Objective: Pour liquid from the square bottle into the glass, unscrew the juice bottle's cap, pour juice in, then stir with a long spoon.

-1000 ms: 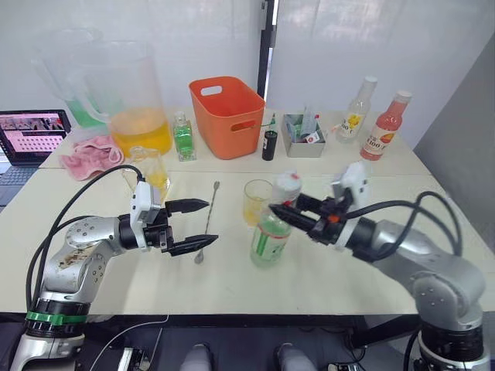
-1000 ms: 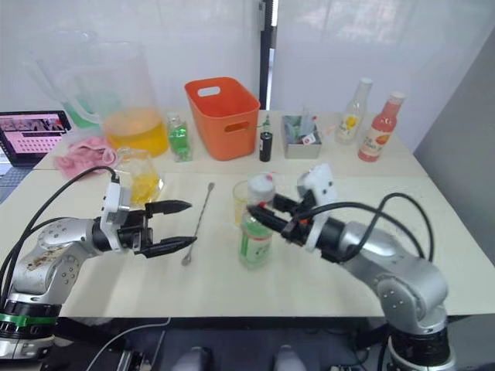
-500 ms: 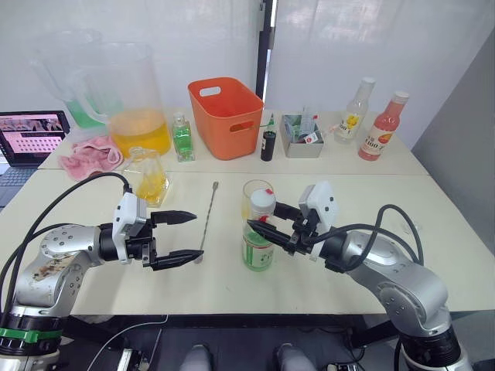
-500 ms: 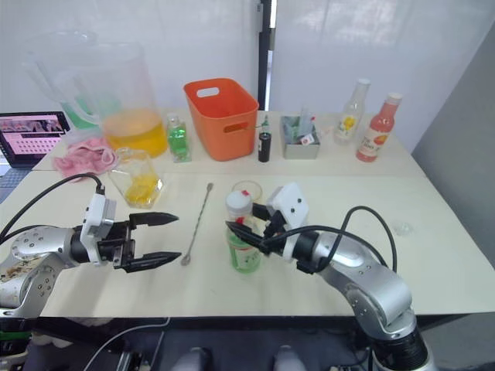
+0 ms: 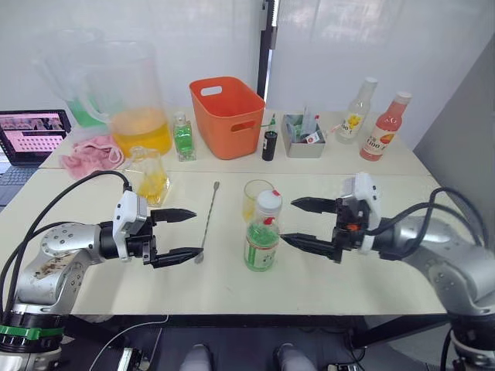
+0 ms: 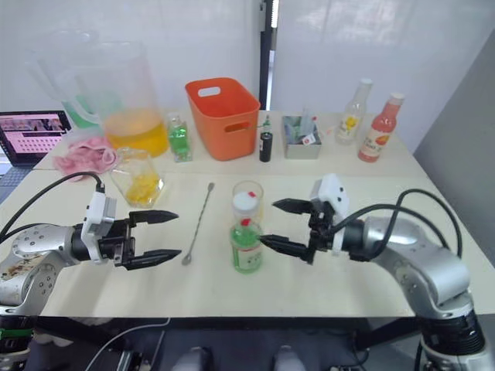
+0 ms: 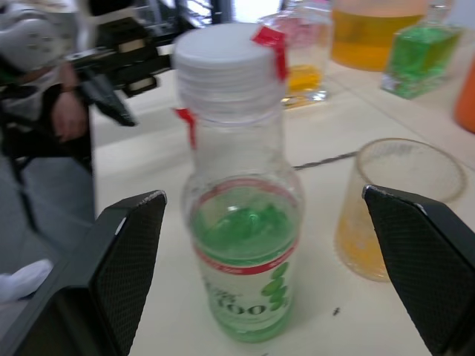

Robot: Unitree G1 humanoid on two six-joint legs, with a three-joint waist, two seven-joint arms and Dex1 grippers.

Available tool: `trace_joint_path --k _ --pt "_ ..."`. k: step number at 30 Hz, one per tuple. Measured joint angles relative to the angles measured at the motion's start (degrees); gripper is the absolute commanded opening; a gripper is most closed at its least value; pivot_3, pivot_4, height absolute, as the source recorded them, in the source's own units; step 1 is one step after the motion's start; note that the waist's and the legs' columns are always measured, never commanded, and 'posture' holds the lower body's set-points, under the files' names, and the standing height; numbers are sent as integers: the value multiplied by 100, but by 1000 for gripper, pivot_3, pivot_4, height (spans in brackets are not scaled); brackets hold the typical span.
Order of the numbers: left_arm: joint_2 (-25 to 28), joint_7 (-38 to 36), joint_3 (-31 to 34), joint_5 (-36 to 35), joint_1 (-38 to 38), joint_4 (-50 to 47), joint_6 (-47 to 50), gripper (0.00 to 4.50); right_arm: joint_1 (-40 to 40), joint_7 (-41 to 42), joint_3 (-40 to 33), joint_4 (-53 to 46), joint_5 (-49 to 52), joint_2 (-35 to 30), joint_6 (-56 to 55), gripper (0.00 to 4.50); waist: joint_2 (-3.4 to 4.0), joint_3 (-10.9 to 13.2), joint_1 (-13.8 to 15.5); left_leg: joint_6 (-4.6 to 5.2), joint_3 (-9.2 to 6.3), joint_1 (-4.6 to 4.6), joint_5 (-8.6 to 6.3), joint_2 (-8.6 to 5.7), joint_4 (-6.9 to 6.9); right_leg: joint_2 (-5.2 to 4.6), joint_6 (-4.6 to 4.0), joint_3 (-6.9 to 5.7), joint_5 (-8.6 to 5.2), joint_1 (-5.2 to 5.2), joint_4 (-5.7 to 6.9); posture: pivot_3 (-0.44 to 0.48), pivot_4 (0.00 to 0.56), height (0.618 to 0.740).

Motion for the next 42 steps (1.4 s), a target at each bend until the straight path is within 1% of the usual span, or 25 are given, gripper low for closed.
trace_joint_path --k 2,5,9,12,15,20,24,28,32,34,38,42 --pt "-36 96 18 -90 23 -169 107 4500 -469 715 136 293 -23 -204 -149 4478 0 1 -20 0 0 1 0 1 0 1 0 0 0 -1 0 0 150 703" --pt "-41 285 119 -209 226 -524 229 4500 -1274 1558 625 915 -369 -147 -658 4478 0 1 -46 0 2 6 0 7 -3 5 0 -1 0 0 1 0 150 703" --pt "-30 477 346 -364 708 -938 403 4500 -1782 2179 1175 1902 -971 182 -1285 4478 0 1 -24 0 3 -1 0 6 -2 3 -1 -3 0 -4 -3 0 150 703" --pt "-24 620 479 -555 1078 -1324 571 4500 -2118 2532 1356 2455 -1188 421 -1543 4478 1 2 -9 0 4 -2 0 6 -2 3 -1 -4 0 -5 -2 0 150 703" --pt "-24 779 608 -677 1275 -1600 654 4500 -2377 2849 1528 2852 -1350 649 -1690 4478 2 3 4 -1 1 0 0 6 -1 3 -2 -8 0 -3 1 0 150 703" --pt "47 903 782 -754 1452 -1774 704 4500 -2686 3269 1610 3657 -1430 1011 -1766 4478 2 3 1 -1 2 0 0 6 -2 3 -3 -9 1 -4 3 0 150 703" --pt "133 910 796 -753 1573 -1792 721 4500 -2762 3401 1633 3887 -1499 1248 -1859 4478 3 3 -8 -1 2 0 -1 7 -5 5 -5 -10 0 -8 6 0 150 703" --pt "170 942 807 -755 1652 -1855 781 4500 -2762 3437 1676 3951 -1624 1324 -1981 3367 4 4 -5 -2 3 0 -1 7 -5 3 -4 -9 -1 -8 6 0 150 703" --pt "170 964 807 -754 1675 -1862 786 4500 -2759 3441 1676 3972 -1700 1360 -2162 1942 4 4 -5 -2 2 0 -1 7 -5 4 -5 -10 -1 -8 6 0 150 703" --pt "170 963 805 -753 1674 -1858 783 4500 -2733 3450 1670 3974 -1708 1359 -2223 1422 4 4 -6 -2 3 0 -1 7 -5 4 -5 -10 -1 -8 6 0 150 703" --pt "170 890 724 -749 1581 -1765 775 4500 -2564 3439 1554 3776 -1619 1241 -2089 1371 4 4 13 -2 3 -1 -1 7 -4 3 -5 -11 -1 -8 7 0 150 703" --pt "122 856 552 -754 1265 -1546 796 4500 -2137 3161 1302 3014 -1350 1038 -1431 1371 4 4 43 -2 3 -1 -1 7 -5 3 -5 -11 -1 -8 6 0 150 703"
